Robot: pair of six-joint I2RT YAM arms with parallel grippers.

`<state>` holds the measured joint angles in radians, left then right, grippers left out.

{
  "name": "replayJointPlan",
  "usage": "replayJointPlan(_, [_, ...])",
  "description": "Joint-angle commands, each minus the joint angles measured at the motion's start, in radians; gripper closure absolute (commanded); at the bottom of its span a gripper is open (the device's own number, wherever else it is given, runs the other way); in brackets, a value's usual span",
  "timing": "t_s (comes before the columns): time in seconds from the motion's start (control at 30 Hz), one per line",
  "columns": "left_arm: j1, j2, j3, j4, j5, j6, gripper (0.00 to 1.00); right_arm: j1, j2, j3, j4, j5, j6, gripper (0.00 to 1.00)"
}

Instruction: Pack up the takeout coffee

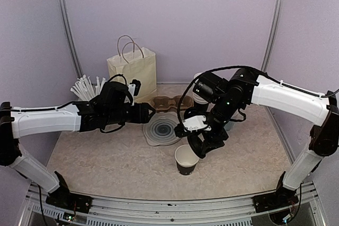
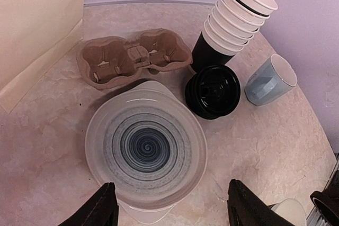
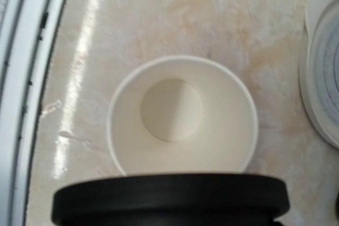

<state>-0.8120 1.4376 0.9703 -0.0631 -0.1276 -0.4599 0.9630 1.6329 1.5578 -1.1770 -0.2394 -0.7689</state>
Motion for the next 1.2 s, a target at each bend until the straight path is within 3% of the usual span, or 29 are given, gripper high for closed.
replayJointPlan(0.0, [0.007, -0.022, -0.017, 0.018, -0.008, -0.011, 0.31, 0.013, 0.022, -0.007, 0.010, 0.043, 0.015, 0.31])
replayJointPlan(0.93, [0.011, 0.028, -0.054, 0.108, 0.043, -0.041, 0.31, 0.027, 0.111, 0.028, 0.026, 0.025, 0.042, 0.32])
replayJointPlan(1.17, [-0.022, 0.046, -0.107, 0.093, 0.073, -0.090, 0.36, 0.032, 0.127, 0.057, 0.007, 0.044, 0.044, 0.32])
